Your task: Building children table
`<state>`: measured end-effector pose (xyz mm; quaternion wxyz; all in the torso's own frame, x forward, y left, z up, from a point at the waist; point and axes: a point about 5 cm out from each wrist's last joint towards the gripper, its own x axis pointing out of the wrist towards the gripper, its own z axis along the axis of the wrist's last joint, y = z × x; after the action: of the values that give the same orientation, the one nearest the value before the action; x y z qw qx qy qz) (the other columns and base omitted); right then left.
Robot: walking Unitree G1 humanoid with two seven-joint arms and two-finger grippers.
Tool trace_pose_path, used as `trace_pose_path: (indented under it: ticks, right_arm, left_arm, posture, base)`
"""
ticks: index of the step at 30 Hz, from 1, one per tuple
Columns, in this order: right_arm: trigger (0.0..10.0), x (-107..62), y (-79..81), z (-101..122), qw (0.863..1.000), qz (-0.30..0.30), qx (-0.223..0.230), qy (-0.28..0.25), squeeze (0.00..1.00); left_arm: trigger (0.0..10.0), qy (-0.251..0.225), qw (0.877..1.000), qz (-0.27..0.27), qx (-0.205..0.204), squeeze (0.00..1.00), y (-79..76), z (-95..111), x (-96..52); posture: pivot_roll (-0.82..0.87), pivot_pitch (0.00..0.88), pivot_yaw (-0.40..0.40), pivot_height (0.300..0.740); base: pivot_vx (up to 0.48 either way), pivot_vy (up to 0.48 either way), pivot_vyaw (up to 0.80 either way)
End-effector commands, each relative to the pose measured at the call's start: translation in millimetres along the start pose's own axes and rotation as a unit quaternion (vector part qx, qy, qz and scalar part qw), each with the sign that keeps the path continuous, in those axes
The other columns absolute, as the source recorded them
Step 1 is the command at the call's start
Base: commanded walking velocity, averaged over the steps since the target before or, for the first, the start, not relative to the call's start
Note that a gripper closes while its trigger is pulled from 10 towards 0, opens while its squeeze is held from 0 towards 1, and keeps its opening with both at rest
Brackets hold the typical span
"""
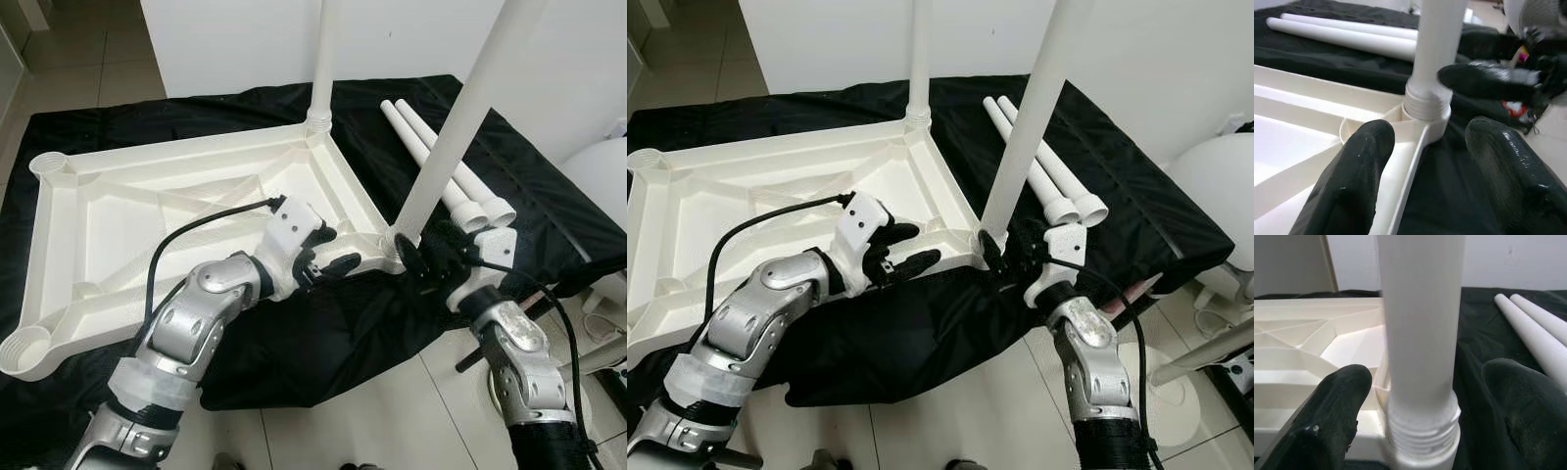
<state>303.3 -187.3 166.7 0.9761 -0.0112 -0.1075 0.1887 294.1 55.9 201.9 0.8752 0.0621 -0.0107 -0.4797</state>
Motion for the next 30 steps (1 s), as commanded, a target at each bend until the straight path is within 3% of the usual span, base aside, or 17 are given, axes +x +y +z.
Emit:
trace_pose_path:
  ticks: [1,5,8,16,18,19,23,24,25,26,27,28,30]
  right_arm:
    - [10.0,2.3,-4.3,0.0,1.0,-0.003,-0.004,-0.001,0.0]
    - [10.0,14.8,-6.6,-0.3,1.0,0.006,-0.012,-0.002,0.0]
    - [10.0,26.3,-8.2,-1.0,1.0,0.02,-0.018,0.0,0.0]
    - [10.0,38.1,-14.6,-3.3,0.999,0.033,-0.036,0.01,0.0]
    - [9.4,43.1,-20.0,-4.5,0.999,0.036,-0.034,0.015,0.0]
    - [8.4,43.7,-21.1,-4.7,0.998,0.041,-0.039,0.02,0.0]
    - [7.9,45.3,-24.6,-6.1,0.997,0.048,-0.045,0.029,0.0]
    - [4.8,45.6,-25.1,-7.0,0.997,0.05,-0.045,0.031,0.0]
    - [4.8,45.6,-25.1,-7.0,0.997,0.05,-0.045,0.031,0.0]
    - [2.3,45.5,-25.1,-7.9,0.997,0.055,-0.047,0.033,0.0]
    - [2.3,45.4,-24.9,-8.6,0.996,0.059,-0.048,0.035,0.0]
    - [0.0,45.6,-24.8,-11.6,0.996,0.062,-0.049,0.038,0.0]
    - [0.0,45.7,-24.6,-12.6,0.996,0.062,-0.049,0.039,0.0]
  left_arm:
    - [10.0,0.002,1.0,0.005,-0.006,0.0,-0.6,1.8,3.0]
    - [10.0,0.005,1.0,-0.008,-0.016,0.0,-3.6,2.5,5.9]
    - [10.0,0.005,1.0,-0.013,0.007,0.0,-8.4,1.5,6.4]
    - [10.0,0.012,1.0,-0.013,0.017,0.0,-11.1,0.0,7.9]
    - [10.0,0.005,1.0,-0.012,0.014,0.0,-10.4,3.6,9.6]
    - [10.0,0.004,1.0,-0.013,0.016,0.0,-10.1,4.6,10.6]
    - [10.0,0.008,1.0,-0.017,0.016,0.0,-9.3,4.5,13.2]
    - [10.0,0.008,1.0,-0.017,0.019,0.0,-9.3,4.0,13.1]
    - [10.0,0.008,1.0,-0.017,0.019,0.0,-9.3,4.0,13.1]
    - [10.0,0.008,1.0,-0.017,0.019,0.0,-9.6,3.9,13.0]
    - [10.0,0.008,1.0,-0.016,0.019,0.0,-9.8,3.9,12.9]
    - [10.0,0.006,1.0,-0.015,0.021,0.0,-9.7,3.4,12.1]
    - [10.0,0.006,1.0,-0.015,0.022,0.0,-9.6,3.0,11.7]
  posture:
    - [0.0,0.108,-0.005,0.74]
    - [0.0,0.107,-0.007,0.74]
    - [0.02,0.103,-0.012,0.74]
    - [0.03,0.079,0.0,0.74]
    - [0.03,0.083,0.004,0.74]
    - [0.02,0.079,0.006,0.74]
    - [0.02,0.082,0.002,0.74]
    - [0.02,0.081,0.005,0.74]
    - [0.02,0.081,0.005,0.74]
    - [0.02,0.078,0.004,0.74]
    - [0.02,0.078,0.004,0.74]
    - [0.01,0.076,-0.006,0.74]
    - [0.01,0.076,-0.006,0.74]
  base:
    - [0.0,0.0,0.0]
    - [0.0,0.0,0.0]
    - [0.0,0.0,0.0]
    - [0.0,0.0,0.0]
    - [0.0,0.0,0.0]
    - [0.0,0.0,0.0]
    - [0.0,0.0,0.0]
    - [0.0,0.0,0.0]
    - [0.0,0.0,0.0]
    - [0.0,0.0,0.0]
    - [0.0,0.0,0.0]
    - [0.0,0.0,0.0]
    - [0.0,0.0,0.0]
